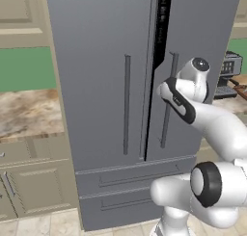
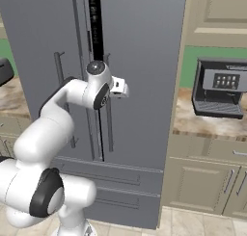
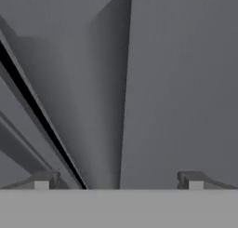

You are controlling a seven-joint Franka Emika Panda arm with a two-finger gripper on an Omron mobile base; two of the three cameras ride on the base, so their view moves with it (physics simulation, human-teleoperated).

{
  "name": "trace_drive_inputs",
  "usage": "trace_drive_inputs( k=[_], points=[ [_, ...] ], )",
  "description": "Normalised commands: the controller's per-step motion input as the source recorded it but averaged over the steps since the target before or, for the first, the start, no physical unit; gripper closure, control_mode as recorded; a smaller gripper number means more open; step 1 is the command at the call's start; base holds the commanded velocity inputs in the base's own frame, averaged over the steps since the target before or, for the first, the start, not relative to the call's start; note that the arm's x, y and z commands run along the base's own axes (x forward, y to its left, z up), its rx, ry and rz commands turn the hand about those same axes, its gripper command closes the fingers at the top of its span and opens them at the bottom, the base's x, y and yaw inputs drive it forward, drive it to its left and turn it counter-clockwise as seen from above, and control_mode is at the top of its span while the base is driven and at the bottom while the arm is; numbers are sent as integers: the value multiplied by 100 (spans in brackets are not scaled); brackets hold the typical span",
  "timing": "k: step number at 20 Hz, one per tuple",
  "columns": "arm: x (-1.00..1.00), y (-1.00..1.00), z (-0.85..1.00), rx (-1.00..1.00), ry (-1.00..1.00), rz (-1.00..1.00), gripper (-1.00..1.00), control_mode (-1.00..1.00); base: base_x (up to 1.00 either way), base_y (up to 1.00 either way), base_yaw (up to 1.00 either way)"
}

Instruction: Retrieve a lemon from the fridge and place it on the cutting board with the fish.

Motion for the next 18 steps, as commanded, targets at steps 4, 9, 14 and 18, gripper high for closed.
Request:
trace_drive_inputs(
  k=[4, 9, 14, 18],
  points=[
    [4, 0, 0, 0, -23, 0, -100, -100, 0, 0, 0],
    [36, 0, 0, 0, -1, 0, -100, -100, 0, 0, 0],
    [39, 0, 0, 0, 0, 0, -100, -100, 0, 0, 0],
    [27, 0, 0, 0, -4, 0, 100, -100, 0, 0, 0]
  ],
)
